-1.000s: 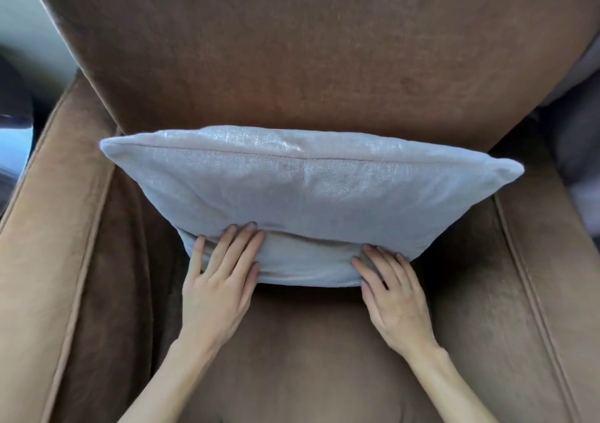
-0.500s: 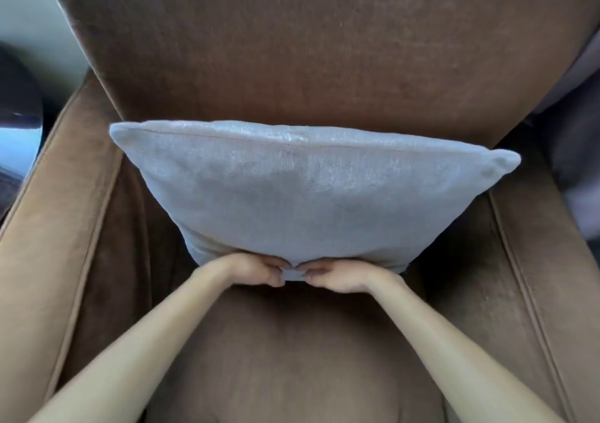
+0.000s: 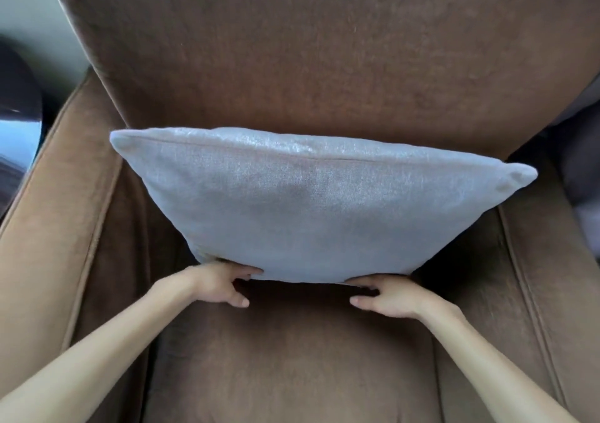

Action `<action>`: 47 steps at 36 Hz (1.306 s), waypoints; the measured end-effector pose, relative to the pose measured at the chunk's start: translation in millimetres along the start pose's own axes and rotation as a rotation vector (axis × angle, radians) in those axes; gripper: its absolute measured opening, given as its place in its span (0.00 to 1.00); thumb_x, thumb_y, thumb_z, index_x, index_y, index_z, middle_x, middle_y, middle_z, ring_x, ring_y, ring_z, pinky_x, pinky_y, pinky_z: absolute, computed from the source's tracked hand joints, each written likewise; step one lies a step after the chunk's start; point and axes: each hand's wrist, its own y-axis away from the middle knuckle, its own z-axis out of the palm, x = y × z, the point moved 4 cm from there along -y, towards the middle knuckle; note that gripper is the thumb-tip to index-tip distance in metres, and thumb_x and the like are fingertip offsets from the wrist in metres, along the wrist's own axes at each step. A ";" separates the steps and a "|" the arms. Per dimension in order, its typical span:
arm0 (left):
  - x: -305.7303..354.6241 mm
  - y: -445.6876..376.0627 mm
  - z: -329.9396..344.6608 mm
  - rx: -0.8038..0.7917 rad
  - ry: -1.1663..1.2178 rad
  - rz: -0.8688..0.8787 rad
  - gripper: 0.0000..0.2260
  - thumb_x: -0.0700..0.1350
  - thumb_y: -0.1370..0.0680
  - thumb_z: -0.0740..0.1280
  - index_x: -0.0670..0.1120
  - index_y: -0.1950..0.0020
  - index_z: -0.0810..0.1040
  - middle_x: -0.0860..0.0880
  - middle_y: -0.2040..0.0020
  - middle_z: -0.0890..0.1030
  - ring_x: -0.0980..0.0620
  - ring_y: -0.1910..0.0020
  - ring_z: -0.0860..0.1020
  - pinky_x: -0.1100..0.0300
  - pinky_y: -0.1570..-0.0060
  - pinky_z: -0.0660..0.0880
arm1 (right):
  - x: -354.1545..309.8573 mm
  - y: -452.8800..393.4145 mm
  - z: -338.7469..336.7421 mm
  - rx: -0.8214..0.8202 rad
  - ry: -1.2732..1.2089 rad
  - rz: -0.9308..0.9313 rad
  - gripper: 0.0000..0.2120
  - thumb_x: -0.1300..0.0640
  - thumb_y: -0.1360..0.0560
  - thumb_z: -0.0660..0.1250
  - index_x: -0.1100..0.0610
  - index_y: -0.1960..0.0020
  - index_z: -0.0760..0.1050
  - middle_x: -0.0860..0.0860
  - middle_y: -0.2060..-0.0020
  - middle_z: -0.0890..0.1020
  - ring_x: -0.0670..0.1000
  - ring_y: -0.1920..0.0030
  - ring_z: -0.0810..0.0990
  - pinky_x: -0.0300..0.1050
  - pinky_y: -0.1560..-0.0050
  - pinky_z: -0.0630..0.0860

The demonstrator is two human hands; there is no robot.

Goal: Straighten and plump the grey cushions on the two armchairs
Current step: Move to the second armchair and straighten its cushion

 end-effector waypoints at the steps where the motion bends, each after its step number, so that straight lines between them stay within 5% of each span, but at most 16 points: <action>1: 4.8 -2.5 8.1 -0.006 -0.033 -0.011 0.37 0.49 0.22 0.73 0.53 0.18 0.58 0.50 0.23 0.69 0.52 0.25 0.69 0.63 0.28 0.65 | -5.8 0.6 5.5 -0.024 -0.001 0.004 0.29 0.38 0.23 0.67 0.40 0.24 0.67 0.42 0.26 0.72 0.45 0.27 0.71 0.38 0.27 0.64; 5: 38.6 -18.0 36.3 -0.136 -0.072 0.011 0.34 0.51 0.23 0.73 0.51 0.20 0.62 0.48 0.24 0.71 0.50 0.28 0.73 0.63 0.34 0.68 | -49.7 -5.2 27.1 -0.174 0.021 -0.040 0.33 0.39 0.24 0.68 0.42 0.22 0.63 0.45 0.26 0.73 0.45 0.28 0.72 0.36 0.30 0.65; 8: 62.6 -26.4 30.5 -0.129 -0.126 0.064 0.34 0.52 0.23 0.72 0.52 0.20 0.62 0.51 0.21 0.67 0.50 0.23 0.66 0.60 0.27 0.62 | -81.1 -14.8 26.0 -0.214 0.005 -0.117 0.32 0.42 0.22 0.67 0.45 0.21 0.61 0.45 0.24 0.70 0.45 0.26 0.69 0.37 0.28 0.62; 14: 58.4 -23.8 -15.5 -0.238 -0.187 0.073 0.39 0.53 0.20 0.69 0.57 0.17 0.47 0.57 0.17 0.51 0.54 0.18 0.49 0.57 0.24 0.48 | -69.4 -21.7 -16.2 -0.312 0.079 -0.103 0.32 0.41 0.19 0.62 0.38 0.19 0.52 0.38 0.19 0.52 0.45 0.19 0.50 0.42 0.24 0.46; 19: 41.1 -16.4 -25.1 -0.258 -0.179 0.053 0.40 0.55 0.21 0.69 0.63 0.18 0.45 0.61 0.17 0.47 0.55 0.18 0.45 0.58 0.26 0.45 | -53.0 -19.6 -22.4 -0.342 0.073 -0.068 0.32 0.41 0.20 0.63 0.35 0.20 0.53 0.37 0.19 0.51 0.44 0.19 0.48 0.45 0.22 0.44; 28: 21.0 49.3 -10.5 -0.069 -0.093 -0.071 0.41 0.46 0.23 0.74 0.51 0.17 0.53 0.49 0.17 0.57 0.50 0.18 0.55 0.55 0.20 0.54 | -71.3 37.1 -25.3 -0.307 0.189 0.022 0.35 0.41 0.22 0.67 0.51 0.20 0.60 0.48 0.22 0.65 0.49 0.22 0.64 0.46 0.22 0.58; 32: 64.2 69.5 -9.9 -0.132 0.048 0.009 0.40 0.45 0.24 0.74 0.51 0.17 0.57 0.49 0.20 0.64 0.52 0.21 0.63 0.54 0.22 0.60 | -122.4 66.5 -50.4 -0.224 0.068 -0.093 0.34 0.40 0.24 0.69 0.48 0.21 0.64 0.44 0.25 0.71 0.48 0.25 0.69 0.41 0.29 0.62; 37: 101.4 72.4 -41.3 -0.067 -0.061 0.014 0.32 0.50 0.24 0.75 0.54 0.22 0.68 0.53 0.25 0.72 0.52 0.25 0.69 0.54 0.22 0.61 | -147.3 73.1 -77.2 -0.200 0.065 -0.080 0.29 0.39 0.25 0.69 0.42 0.26 0.69 0.43 0.28 0.73 0.51 0.30 0.73 0.56 0.27 0.68; 41: 95.6 78.8 -67.5 -0.076 -0.024 -0.041 0.29 0.45 0.22 0.73 0.57 0.23 0.69 0.54 0.26 0.73 0.51 0.22 0.65 0.46 0.21 0.59 | -128.2 68.6 -97.2 -0.053 0.027 -0.041 0.18 0.43 0.25 0.71 0.40 0.36 0.80 0.41 0.32 0.76 0.50 0.31 0.71 0.52 0.26 0.65; 47: 71.7 101.4 -92.3 -0.012 0.018 -0.086 0.28 0.47 0.22 0.73 0.60 0.25 0.70 0.57 0.26 0.73 0.51 0.22 0.62 0.43 0.21 0.57 | -102.8 82.2 -105.0 -0.026 -0.047 -0.004 0.24 0.47 0.26 0.74 0.42 0.31 0.76 0.39 0.36 0.79 0.46 0.31 0.73 0.43 0.26 0.64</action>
